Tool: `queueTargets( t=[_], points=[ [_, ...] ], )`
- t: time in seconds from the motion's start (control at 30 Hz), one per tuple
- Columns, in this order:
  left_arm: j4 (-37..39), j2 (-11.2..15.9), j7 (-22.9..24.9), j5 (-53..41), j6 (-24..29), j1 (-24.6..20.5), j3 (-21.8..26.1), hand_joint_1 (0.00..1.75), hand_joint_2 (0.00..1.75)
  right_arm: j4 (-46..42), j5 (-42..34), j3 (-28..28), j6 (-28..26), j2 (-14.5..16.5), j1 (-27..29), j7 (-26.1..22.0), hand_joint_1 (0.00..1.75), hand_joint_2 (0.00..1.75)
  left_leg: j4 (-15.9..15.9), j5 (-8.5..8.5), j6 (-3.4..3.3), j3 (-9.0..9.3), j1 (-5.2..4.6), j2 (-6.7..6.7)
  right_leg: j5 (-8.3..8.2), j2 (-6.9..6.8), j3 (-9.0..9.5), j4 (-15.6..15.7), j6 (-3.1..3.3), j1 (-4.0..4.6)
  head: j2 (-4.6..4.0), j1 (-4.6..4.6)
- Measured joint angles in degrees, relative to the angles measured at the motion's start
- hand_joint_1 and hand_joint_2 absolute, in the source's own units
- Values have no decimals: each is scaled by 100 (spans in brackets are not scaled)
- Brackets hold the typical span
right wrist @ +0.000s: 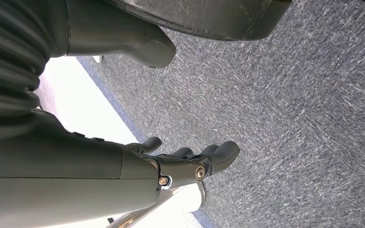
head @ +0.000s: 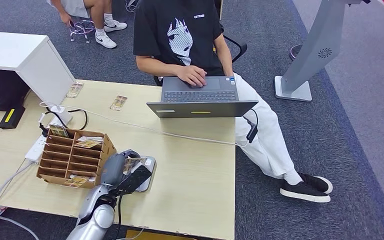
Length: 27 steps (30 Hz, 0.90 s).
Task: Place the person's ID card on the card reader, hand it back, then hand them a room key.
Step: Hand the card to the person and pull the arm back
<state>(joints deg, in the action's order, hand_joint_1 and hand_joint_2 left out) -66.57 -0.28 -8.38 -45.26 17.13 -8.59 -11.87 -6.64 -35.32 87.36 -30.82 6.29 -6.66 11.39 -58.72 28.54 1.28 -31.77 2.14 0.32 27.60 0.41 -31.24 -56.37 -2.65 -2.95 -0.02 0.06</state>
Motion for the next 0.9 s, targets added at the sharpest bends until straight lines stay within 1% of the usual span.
queueTargets(
  t=[0.37, 0.6, 0.7, 0.8, 0.9],
  points=[
    [23, 0, 5, -98, 105, 14, -1, 175, 175, 0, -1, 0, -2, 0, 0, -1, 0, 175, 0, 0, 0, 1, 0, 0, 0, 0, 2, 0, 0, 0, 1, 1],
    [-9, 8, -80, -253, 333, 28, 1, 175, 175, 0, -11, 0, -9, 0, 0, 6, 0, 175, 0, 0, 0, 1, 0, 0, 0, 0, 1, 0, 0, 0, 0, -1],
    [-250, 44, -153, -444, 693, 64, 1, 175, 175, 0, -19, 0, -29, 2, -1, 40, 0, 175, 0, 0, 0, 0, 1, 0, 0, 0, 0, -1, 0, 1, 0, 0],
    [-757, 113, -234, -502, 992, 86, 1, 175, 175, 0, -28, 0, -44, 2, 1, 46, 0, 175, 0, 0, 0, -1, 1, -1, 0, -1, 0, -1, 0, 1, 0, 1],
    [-1329, 186, -271, -574, 1183, 98, 1, 175, 175, 0, -33, 0, -56, 2, 3, 45, 0, 175, 0, 0, 0, -1, 1, -1, 0, -1, 0, -1, 0, 1, 0, 0]
  ],
)
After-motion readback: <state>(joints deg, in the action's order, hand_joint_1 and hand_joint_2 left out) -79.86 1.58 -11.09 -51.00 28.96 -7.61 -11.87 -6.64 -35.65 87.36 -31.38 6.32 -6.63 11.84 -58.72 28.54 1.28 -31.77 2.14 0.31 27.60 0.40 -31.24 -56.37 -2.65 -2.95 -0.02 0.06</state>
